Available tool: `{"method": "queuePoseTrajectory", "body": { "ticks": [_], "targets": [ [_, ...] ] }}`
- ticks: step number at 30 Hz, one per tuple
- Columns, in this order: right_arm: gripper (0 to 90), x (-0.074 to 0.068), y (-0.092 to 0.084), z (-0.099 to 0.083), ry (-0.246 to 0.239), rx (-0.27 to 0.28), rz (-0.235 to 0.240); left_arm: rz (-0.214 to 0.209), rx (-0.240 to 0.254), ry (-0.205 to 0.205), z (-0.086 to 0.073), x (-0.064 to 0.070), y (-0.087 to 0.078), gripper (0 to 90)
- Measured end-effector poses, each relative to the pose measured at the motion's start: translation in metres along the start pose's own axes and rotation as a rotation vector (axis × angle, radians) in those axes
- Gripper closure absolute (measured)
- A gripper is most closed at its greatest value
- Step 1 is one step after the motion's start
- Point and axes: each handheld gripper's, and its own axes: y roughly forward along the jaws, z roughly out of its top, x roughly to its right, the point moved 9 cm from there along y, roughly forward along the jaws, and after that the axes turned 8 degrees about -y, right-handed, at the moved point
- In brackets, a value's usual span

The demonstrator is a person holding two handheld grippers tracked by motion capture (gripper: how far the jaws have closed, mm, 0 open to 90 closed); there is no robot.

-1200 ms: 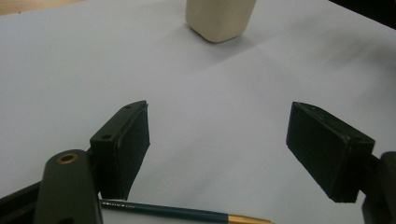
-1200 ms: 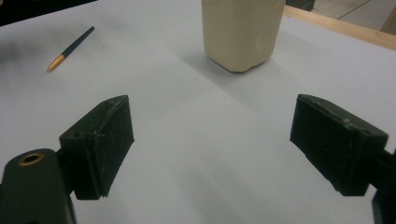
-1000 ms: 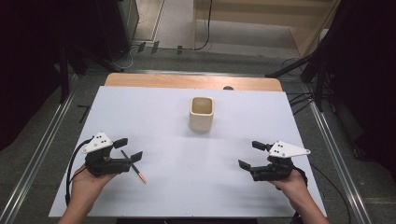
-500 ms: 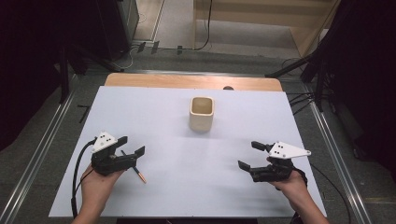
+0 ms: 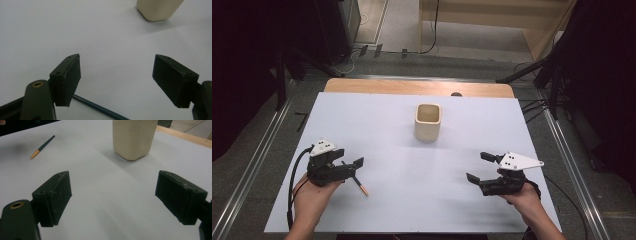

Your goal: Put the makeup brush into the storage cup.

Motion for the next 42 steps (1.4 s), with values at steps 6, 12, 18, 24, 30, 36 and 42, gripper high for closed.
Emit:
{"method": "queuePoseTrajectory", "body": {
  "ticks": [6, 12, 18, 24, 30, 36, 42],
  "targets": [
    [14.1, -0.001, -0.001, -0.001, -0.002, -0.008, -0.006, -0.018, -0.090, -0.044, -0.001, -0.003, 0.002, 23.5],
    [14.1, 0.001, -0.003, -0.003, 0.002, -0.014, -0.020, 0.007, -0.137, -0.050, 0.002, -0.005, 0.001, 24.5],
    [14.1, 0.001, -0.003, -0.004, 0.003, -0.023, -0.022, 0.053, -0.186, -0.085, 0.004, -0.009, 0.000, 25.0],
    [14.1, 0.000, -0.002, -0.004, 0.000, -0.024, -0.019, 0.104, -0.211, -0.119, 0.005, -0.011, 0.000, 25.7],
    [14.1, 0.000, -0.002, -0.004, -0.008, -0.022, -0.018, 0.123, -0.293, -0.180, -0.002, -0.012, 0.003, 27.0],
    [14.1, 0.000, -0.001, -0.004, -0.008, -0.030, -0.021, 0.150, -0.344, -0.210, -0.008, -0.013, 0.003, 28.8],
    [14.1, -0.001, 0.000, -0.005, -0.018, -0.040, -0.025, 0.181, -0.402, -0.306, -0.013, -0.011, 0.004, 31.3]
  ]
}}
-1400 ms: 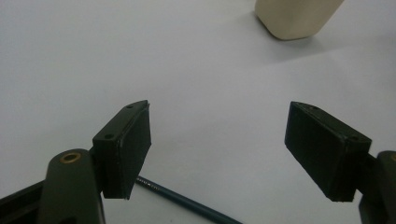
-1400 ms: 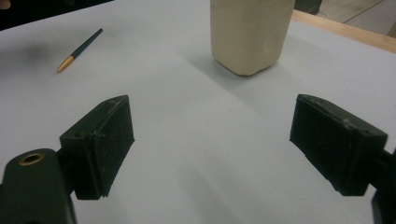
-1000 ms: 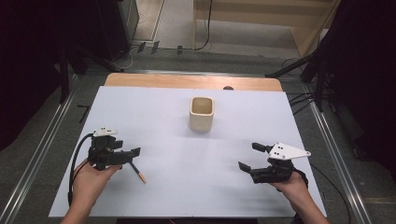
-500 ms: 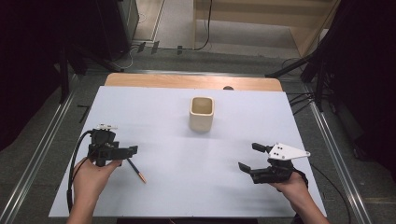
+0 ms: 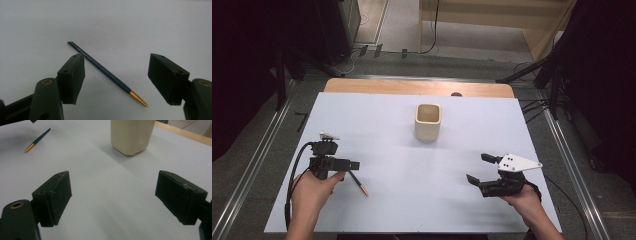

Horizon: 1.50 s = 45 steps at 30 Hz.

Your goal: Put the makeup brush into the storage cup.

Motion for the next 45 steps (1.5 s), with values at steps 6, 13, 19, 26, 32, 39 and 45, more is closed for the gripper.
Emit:
{"method": "queuePoseTrajectory", "body": {
  "ticks": [6, 13, 19, 26, 32, 39, 45],
  "targets": [
    [14.1, -0.001, 0.001, 0.002, -0.008, 0.003, -0.001, 0.006, 0.022, -0.051, 0.003, 0.005, 0.004, 32.7],
    [14.1, 0.000, 0.003, -0.002, -0.001, -0.019, -0.009, 0.002, 0.046, -0.113, 0.001, 0.010, 0.009, 34.2],
    [14.0, 0.001, 0.005, -0.001, 0.006, -0.021, -0.012, 0.031, 0.034, -0.150, -0.003, 0.011, 0.014, 34.2],
    [14.1, -0.003, 0.008, 0.001, -0.021, -0.027, -0.008, 0.073, 0.005, -0.206, -0.006, 0.012, 0.019, 34.3],
    [14.0, -0.004, 0.007, 0.002, -0.045, -0.033, -0.014, 0.061, -0.028, -0.260, -0.014, 0.009, 0.023, 34.5],
    [14.1, -0.004, 0.005, 0.001, -0.049, -0.036, -0.023, 0.095, -0.074, -0.291, -0.021, 0.006, 0.030, 34.0],
    [14.1, -0.005, 0.005, 0.002, -0.064, -0.034, -0.027, 0.171, -0.079, -0.297, -0.020, 0.001, 0.034, 33.9]
  ]
}}
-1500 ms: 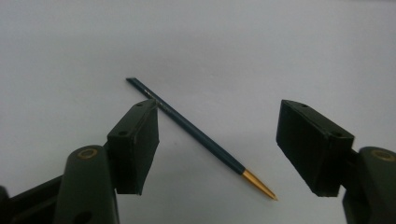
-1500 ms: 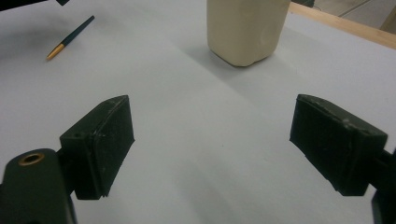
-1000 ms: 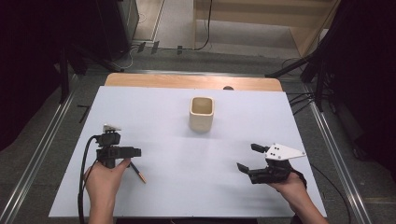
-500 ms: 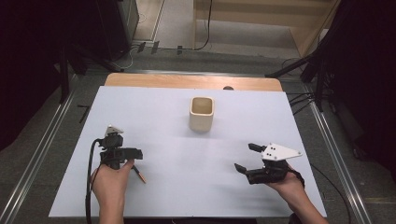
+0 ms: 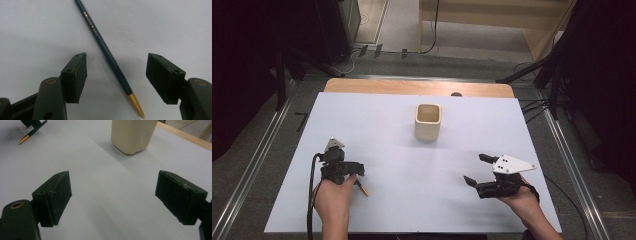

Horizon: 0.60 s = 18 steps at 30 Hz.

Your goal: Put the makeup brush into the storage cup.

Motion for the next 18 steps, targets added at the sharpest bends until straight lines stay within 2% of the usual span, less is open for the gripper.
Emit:
{"method": "queuePoseTrajectory", "body": {
  "ticks": [1, 2, 3, 5, 10, 12, 15, 18],
  "targets": [
    [14.1, 0.000, 0.000, 0.000, 0.000, 0.000, 0.000, 0.000, 0.000, 0.000, 0.000, 0.000, 0.000, 34.6],
    [14.1, 0.000, 0.000, 0.000, -0.001, -0.001, -0.001, 0.031, 0.000, 0.000, 0.000, -0.001, 0.003, 34.6],
    [14.1, 0.000, 0.000, 0.000, -0.001, -0.001, -0.001, 0.031, 0.000, 0.000, 0.000, -0.001, 0.003, 34.8],
    [14.1, 0.000, 0.000, 0.000, 0.000, 0.000, 0.001, 0.064, 0.004, 0.008, 0.000, 0.000, 0.005, 35.0],
    [14.1, 0.000, 0.000, 0.001, -0.011, -0.001, 0.003, 0.091, 0.012, 0.001, 0.000, 0.002, 0.007, 34.3],
    [14.1, 0.000, 0.000, 0.001, -0.013, -0.002, 0.001, 0.138, 0.013, 0.015, -0.002, 0.004, 0.009, 33.3],
    [14.1, -0.001, 0.000, 0.001, -0.017, -0.003, -0.001, 0.184, 0.014, 0.018, -0.002, 0.007, 0.011, 32.0],
    [14.1, -0.001, 0.000, 0.001, -0.025, -0.003, -0.003, 0.191, 0.003, 0.002, -0.002, 0.007, 0.011, 31.9]
  ]
}}
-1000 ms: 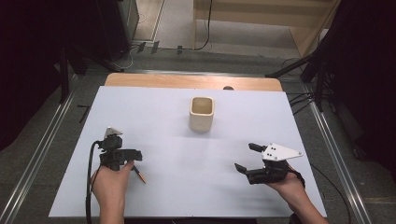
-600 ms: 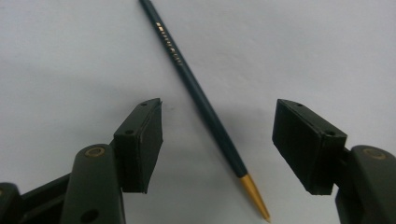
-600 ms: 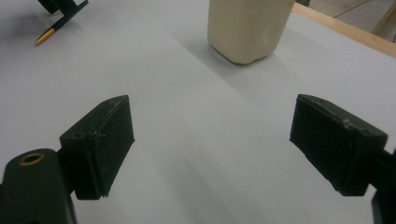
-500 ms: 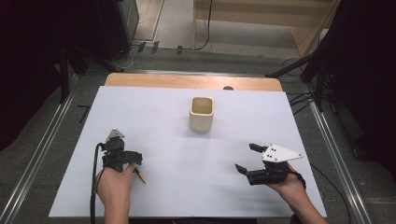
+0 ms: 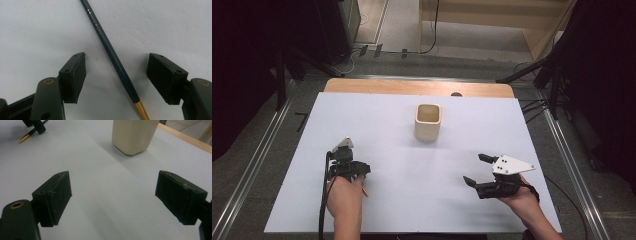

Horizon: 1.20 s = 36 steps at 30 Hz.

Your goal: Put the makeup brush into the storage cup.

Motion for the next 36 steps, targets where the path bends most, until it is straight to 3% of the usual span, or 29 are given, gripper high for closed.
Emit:
{"method": "queuePoseTrajectory", "body": {
  "ticks": [10, 23, 36],
  "targets": [
    [14.1, -0.0022, -0.0012, 0.0013, -0.013, -0.002, -0.003, -0.003, -0.011, -0.023, 0.0003, 0.0000, -0.0008, 34.9],
    [14.3, -0.0096, 0.0004, 0.0055, -0.056, 0.001, 0.023, 0.009, -0.034, -0.065, -0.0015, 0.0058, -0.0051, 63.0],
    [14.3, -0.0087, -0.0004, 0.0060, -0.052, 0.002, 0.018, 0.001, -0.048, -0.061, -0.0017, 0.0057, -0.0050, 71.7]
  ]
}}
